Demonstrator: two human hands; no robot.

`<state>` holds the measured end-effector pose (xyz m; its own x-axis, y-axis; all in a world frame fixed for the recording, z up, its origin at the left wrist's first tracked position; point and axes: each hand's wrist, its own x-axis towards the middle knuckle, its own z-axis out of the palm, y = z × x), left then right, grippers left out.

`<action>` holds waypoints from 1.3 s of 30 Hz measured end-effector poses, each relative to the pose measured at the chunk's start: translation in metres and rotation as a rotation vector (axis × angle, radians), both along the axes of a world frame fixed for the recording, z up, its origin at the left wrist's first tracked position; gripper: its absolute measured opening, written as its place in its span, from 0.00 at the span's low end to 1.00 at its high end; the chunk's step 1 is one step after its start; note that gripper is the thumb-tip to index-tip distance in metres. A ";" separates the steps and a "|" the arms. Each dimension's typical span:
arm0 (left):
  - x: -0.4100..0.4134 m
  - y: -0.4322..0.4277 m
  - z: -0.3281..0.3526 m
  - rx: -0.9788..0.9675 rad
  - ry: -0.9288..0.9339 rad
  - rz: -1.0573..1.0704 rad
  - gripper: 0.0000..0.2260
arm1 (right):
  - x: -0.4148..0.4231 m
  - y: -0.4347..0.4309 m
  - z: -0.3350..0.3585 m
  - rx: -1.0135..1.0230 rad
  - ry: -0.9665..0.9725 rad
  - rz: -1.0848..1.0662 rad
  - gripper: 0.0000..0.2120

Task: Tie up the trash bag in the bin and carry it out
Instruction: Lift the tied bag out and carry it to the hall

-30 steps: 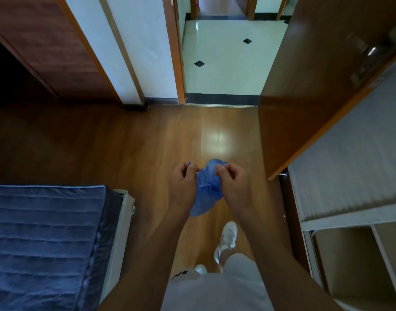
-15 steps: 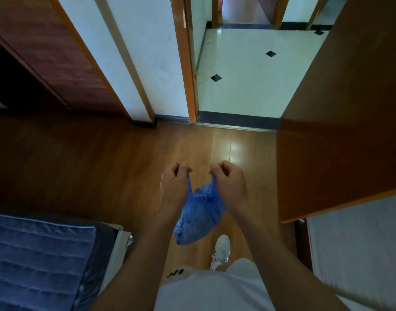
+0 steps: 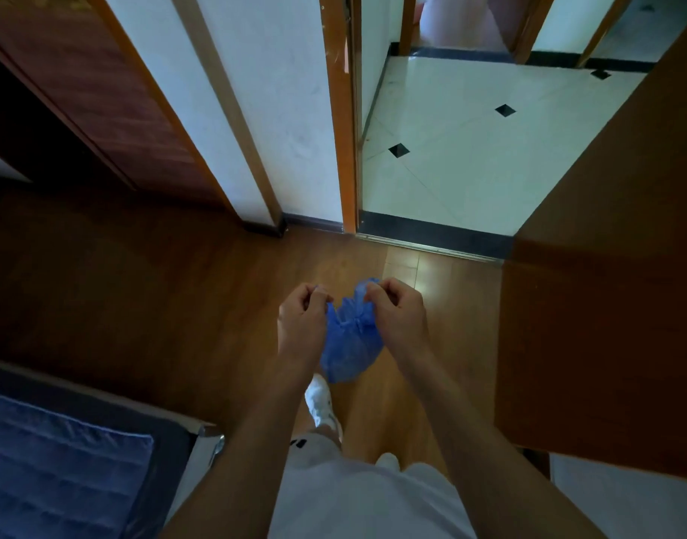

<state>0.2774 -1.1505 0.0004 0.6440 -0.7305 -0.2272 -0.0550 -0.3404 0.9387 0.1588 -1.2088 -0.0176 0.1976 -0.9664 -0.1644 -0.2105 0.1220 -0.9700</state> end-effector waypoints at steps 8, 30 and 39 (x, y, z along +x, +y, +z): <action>0.075 -0.090 -0.012 -0.017 0.032 -0.073 0.13 | 0.069 -0.086 -0.003 0.028 0.018 -0.046 0.12; 0.285 -0.331 -0.044 0.035 -0.013 -0.160 0.12 | 0.266 -0.316 -0.026 -0.012 0.103 -0.093 0.14; 0.292 -0.391 -0.142 0.232 -0.068 -0.044 0.08 | 0.269 -0.377 -0.136 0.102 0.180 -0.113 0.10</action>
<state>0.5695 -1.5414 -0.1418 0.6322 -0.6917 -0.3492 -0.1352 -0.5422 0.8293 0.4275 -1.5855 -0.1531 0.0476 -0.9574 -0.2848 -0.3587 0.2497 -0.8994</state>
